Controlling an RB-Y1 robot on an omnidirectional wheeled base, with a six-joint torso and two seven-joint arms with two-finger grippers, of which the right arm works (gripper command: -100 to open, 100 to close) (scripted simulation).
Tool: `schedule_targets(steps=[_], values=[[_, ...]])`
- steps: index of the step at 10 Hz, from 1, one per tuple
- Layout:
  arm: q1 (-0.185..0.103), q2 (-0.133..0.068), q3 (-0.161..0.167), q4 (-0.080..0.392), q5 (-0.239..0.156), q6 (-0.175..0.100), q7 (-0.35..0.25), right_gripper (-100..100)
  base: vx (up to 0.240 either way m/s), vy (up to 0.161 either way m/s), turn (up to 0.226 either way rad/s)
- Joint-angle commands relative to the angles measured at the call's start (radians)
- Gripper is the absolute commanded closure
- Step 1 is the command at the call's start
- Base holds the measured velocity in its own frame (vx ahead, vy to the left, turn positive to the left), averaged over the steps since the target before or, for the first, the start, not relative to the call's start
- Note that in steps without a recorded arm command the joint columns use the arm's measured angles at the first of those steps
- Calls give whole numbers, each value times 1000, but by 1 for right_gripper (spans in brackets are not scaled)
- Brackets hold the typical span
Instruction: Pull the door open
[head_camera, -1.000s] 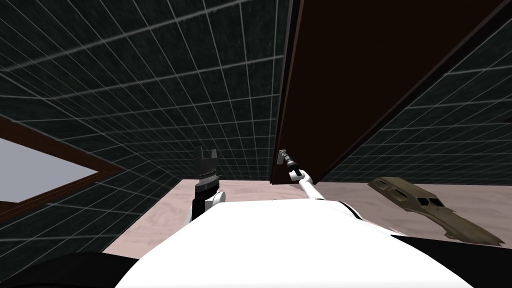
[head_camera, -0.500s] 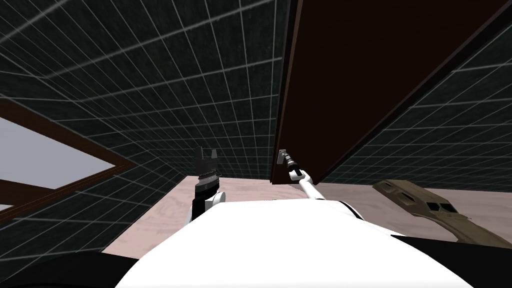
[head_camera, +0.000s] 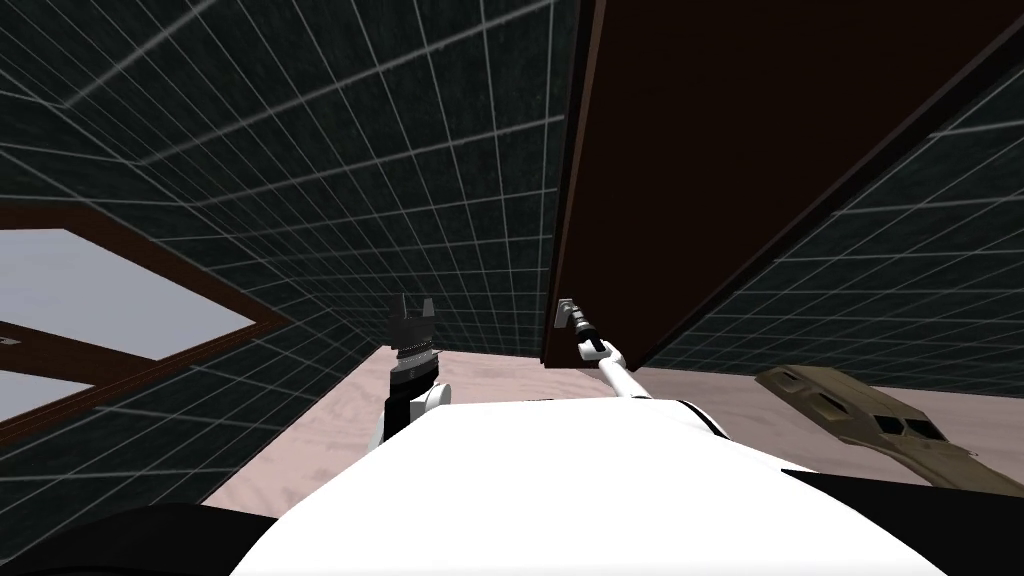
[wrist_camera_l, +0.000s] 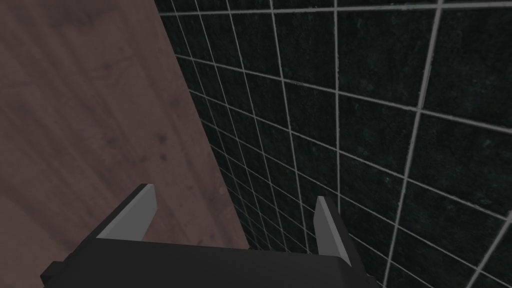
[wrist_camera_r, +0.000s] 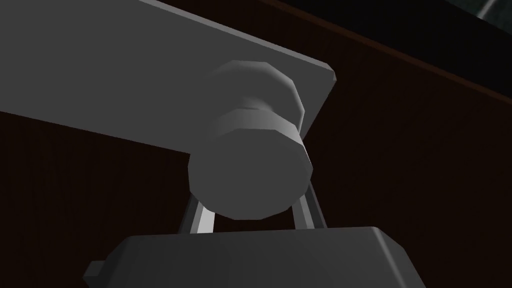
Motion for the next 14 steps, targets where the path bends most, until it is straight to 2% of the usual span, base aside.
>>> schedule_targets(steps=[1, 2, 3, 4, 5, 6, 7, 8, 10, 11, 12, 13, 14], values=[[-5, 9, 24, -2, -45, 2, -50, 100, -85, -45, 132], [-5, 9, 24, -2, -45, 2, -68, 100, -73, -44, 65], [-7, 6, 31, 1, -77, 2, -100, 100, -67, -34, 48], [-7, 6, 31, 1, -77, 2, -109, 100, -43, -25, 62], [-9, 3, 40, 4, -110, 2, -144, 100, -44, -36, 83], [-9, 3, 40, 4, -110, 2, -151, 100, -43, -32, 56], [-12, 0, 48, 7, -143, 2, -189, 100, -50, -32, 81], [-12, 0, 48, 7, -143, 2, -192, 100, -39, -31, 46], [-16, -6, 64, 13, -208, 2, -262, 100, -69, -37, 115], [-16, -6, 64, 13, -208, 2, -275, 100, -64, -42, 65], [-18, -9, 72, 16, -241, 2, -310, 100, -67, -41, 77], [-18, -9, 72, 16, -241, 2, -316, 100, -50, -23, 71], [-20, -13, 80, 19, -273, 2, -358, 100, -53, -19, 71]])
